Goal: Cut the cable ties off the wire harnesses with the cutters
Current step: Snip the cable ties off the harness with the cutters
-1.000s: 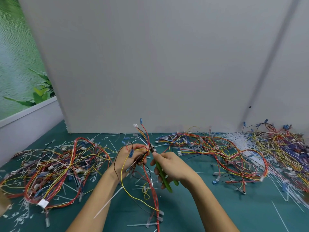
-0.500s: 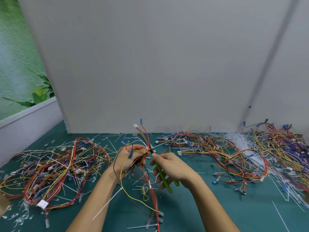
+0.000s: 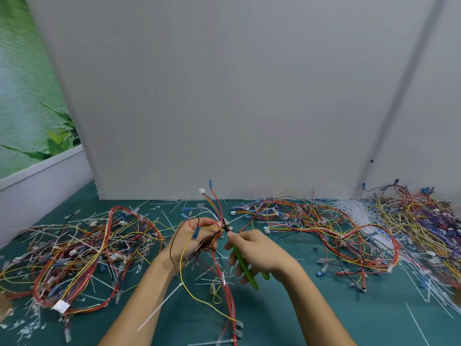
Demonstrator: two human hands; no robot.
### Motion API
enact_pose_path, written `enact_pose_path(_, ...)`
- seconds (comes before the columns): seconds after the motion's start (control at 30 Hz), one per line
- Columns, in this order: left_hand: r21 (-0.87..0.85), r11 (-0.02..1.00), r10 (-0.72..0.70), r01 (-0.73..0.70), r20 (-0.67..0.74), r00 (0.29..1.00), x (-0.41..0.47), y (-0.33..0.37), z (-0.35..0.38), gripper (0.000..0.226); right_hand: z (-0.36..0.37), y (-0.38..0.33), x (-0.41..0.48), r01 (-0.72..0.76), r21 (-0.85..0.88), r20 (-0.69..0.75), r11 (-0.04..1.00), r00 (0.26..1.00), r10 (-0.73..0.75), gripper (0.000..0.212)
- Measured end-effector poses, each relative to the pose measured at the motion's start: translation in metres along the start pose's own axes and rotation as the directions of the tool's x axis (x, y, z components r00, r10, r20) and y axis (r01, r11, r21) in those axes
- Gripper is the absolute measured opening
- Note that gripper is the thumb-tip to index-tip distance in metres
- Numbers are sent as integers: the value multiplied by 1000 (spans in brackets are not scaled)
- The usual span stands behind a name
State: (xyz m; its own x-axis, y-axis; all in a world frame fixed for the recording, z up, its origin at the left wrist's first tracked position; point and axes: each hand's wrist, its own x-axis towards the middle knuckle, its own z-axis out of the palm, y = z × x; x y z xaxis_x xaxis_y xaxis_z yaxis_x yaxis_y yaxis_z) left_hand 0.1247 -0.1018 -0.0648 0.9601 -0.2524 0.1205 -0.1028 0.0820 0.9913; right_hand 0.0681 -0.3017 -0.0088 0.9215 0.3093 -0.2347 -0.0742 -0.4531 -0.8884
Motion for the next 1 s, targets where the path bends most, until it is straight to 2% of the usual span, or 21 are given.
enact_pose_path(0.63, 5, 1000, -17, 17, 43, 999, 2, -1, 0, 7, 0, 4, 4, 21, -25, -27, 999, 999, -22, 45)
enact_pose_path(0.8, 19, 999, -28, 27, 36, 999, 3, -3, -3, 13, 2, 5, 5, 34, -47, -27, 998, 999, -35, 45)
enact_pose_path(0.9, 16, 999, -39, 38, 90, 995, 2, -5, 1, 27, 5, 7, 6, 32, -47, -38, 998, 999, -34, 50)
enact_pose_path(1.0, 50, 998, -36, 32, 86, 996, 2, -3, 7, 36, 3, 8, 7, 19, -40, -55, 999, 998, -21, 50)
